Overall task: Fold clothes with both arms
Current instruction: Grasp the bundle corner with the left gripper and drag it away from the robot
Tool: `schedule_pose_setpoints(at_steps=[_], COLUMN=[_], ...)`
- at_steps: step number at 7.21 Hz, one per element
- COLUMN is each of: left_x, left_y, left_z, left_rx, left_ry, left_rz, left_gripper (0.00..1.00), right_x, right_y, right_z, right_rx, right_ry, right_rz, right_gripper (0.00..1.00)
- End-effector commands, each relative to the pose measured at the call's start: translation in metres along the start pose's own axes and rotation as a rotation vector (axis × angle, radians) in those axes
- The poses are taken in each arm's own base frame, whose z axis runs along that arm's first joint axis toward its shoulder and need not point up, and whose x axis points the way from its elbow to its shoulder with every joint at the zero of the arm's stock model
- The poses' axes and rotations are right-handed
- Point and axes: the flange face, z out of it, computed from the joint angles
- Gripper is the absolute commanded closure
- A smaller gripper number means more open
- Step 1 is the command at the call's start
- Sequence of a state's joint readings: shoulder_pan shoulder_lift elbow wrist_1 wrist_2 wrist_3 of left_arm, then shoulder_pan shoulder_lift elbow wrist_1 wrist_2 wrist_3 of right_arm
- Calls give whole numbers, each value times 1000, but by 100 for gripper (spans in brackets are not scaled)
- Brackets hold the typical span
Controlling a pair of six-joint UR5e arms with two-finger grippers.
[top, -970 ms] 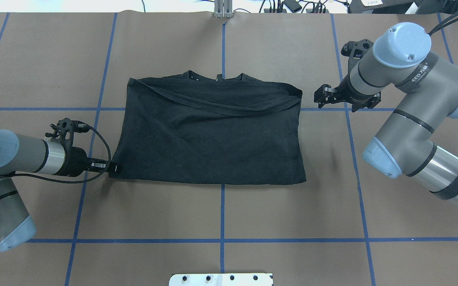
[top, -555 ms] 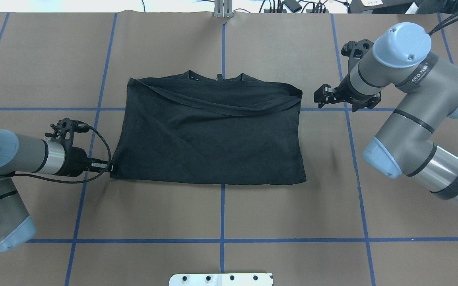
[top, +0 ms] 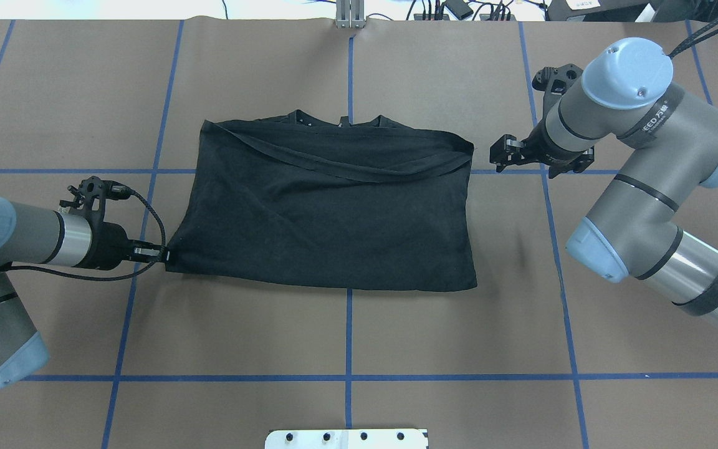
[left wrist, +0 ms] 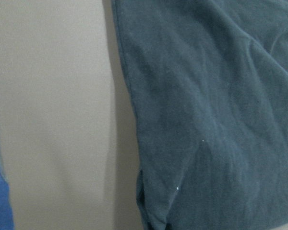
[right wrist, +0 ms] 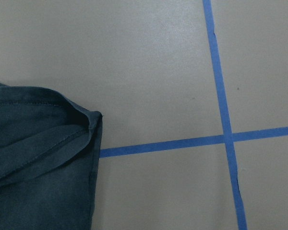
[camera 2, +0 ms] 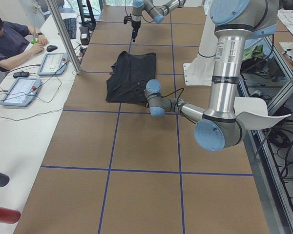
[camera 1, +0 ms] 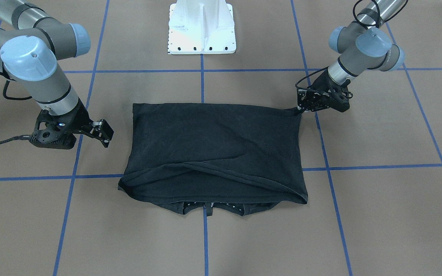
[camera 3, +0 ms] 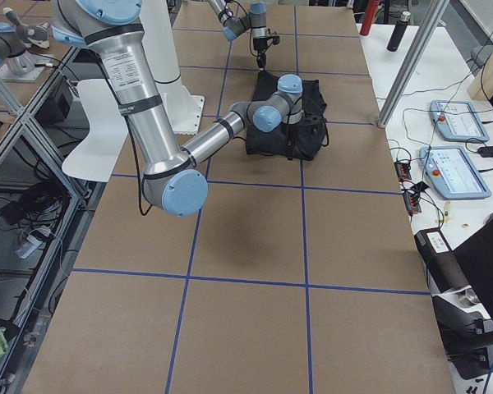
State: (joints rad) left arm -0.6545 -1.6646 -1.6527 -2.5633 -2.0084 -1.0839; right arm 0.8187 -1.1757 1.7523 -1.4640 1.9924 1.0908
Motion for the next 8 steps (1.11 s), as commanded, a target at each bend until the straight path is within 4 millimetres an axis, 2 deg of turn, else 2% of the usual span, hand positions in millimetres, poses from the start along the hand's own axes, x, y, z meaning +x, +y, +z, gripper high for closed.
schedule_pose_setpoints(at_steps=[1, 2, 4, 5, 6, 8], left_x=[-42, -74, -130, -140, -140, -128], left_y=[-40, -72, -183, -239, -281, -333], left_z=[-22, -31, -9, 7, 13, 25], left_rx=[38, 62, 93, 84, 81, 64], left_ry=[-119, -186, -305, -349, -376, -407], left_rz=[129, 186, 267, 286, 285, 275], left_gripper=[100, 100, 100, 100, 100, 100], right_x=[-11, -15, -17, -21, -21, -23], right_y=[12, 16, 18, 20, 21, 21], right_z=[-3, -5, -4, -4, -4, -5], right_rx=[-5, -6, -8, -10, -11, -9], right_ry=[-16, -24, -25, -29, -29, -32], right_rz=[-19, -25, -28, -34, -35, -36], right_gripper=[0, 0, 0, 0, 0, 0])
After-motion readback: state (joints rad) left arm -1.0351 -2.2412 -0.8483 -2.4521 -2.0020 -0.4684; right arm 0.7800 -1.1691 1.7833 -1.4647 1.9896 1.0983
